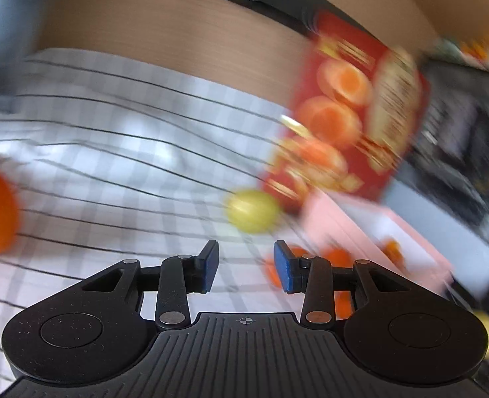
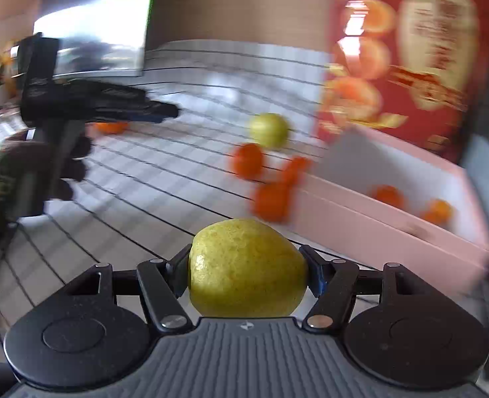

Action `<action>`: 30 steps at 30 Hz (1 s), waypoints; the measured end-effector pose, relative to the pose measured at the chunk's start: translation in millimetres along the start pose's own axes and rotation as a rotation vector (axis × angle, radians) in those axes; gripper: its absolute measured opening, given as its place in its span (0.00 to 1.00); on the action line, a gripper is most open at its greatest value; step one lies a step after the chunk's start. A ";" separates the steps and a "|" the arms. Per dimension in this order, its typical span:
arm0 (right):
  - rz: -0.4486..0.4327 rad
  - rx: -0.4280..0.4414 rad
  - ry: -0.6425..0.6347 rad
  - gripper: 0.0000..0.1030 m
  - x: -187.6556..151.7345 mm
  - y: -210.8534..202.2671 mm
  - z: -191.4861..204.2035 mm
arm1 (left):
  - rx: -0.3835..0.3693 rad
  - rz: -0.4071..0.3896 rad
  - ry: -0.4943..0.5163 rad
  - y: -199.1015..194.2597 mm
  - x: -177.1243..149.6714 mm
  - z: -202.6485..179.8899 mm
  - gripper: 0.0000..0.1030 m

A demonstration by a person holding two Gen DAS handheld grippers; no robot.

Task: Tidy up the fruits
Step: 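Grasp a yellow-green pear with the right gripper while the left gripper reaches another pear, then grasp a mandarin with the left gripper while the right gripper holds the pear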

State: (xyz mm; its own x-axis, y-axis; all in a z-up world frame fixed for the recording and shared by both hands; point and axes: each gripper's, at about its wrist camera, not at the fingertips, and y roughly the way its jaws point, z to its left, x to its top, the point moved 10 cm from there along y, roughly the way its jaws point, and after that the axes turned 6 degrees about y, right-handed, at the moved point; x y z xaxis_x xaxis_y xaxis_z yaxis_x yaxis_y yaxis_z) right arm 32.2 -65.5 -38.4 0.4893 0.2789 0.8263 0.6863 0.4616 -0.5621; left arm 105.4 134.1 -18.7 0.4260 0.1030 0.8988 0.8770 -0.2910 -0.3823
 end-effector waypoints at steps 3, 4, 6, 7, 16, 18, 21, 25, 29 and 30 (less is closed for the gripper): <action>-0.027 -0.104 0.002 0.65 -10.3 -9.7 -31.5 | -0.053 0.053 0.090 7.7 -8.8 -46.7 0.40; -0.024 -0.124 0.013 0.65 -14.2 -11.2 -40.4 | -0.058 0.064 0.116 10.1 -10.8 -61.8 0.40; -0.008 -0.145 0.051 0.65 -21.5 -8.1 -56.2 | -0.057 0.082 0.170 14.5 -13.5 -86.2 0.40; 0.002 -0.152 0.067 0.65 -25.0 -6.3 -62.7 | -0.050 0.090 0.209 17.5 -15.5 -98.5 0.40; 0.016 -0.120 0.210 0.65 -32.4 -2.0 -100.5 | 0.025 0.142 0.321 44.2 -31.9 -128.6 0.40; 0.029 -0.102 0.227 0.65 -32.9 1.5 -101.6 | 0.051 0.144 0.319 44.7 -32.0 -127.0 0.40; 0.029 -0.104 0.221 0.66 -33.1 1.6 -99.9 | 0.062 0.153 0.304 51.3 -31.4 -124.0 0.40; 0.020 -0.098 0.195 0.72 -32.8 -0.4 -93.2 | 0.055 0.160 0.302 56.5 -32.6 -125.9 0.44; 0.033 -0.109 0.191 0.77 -33.5 1.6 -93.2 | 0.056 0.168 0.284 60.6 -31.4 -121.2 0.44; 0.042 -0.111 0.198 0.77 -34.2 2.9 -94.3 | 0.057 0.171 0.279 61.3 -31.6 -119.5 0.46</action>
State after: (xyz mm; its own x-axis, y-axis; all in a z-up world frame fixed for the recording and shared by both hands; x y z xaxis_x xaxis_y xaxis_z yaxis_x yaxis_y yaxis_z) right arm 68.2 -153.1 -71.5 0.6071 0.1202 0.7855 0.7128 0.3545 -0.6052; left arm 119.2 -0.7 -44.9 0.4978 -0.2092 0.8417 0.8125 -0.2271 -0.5369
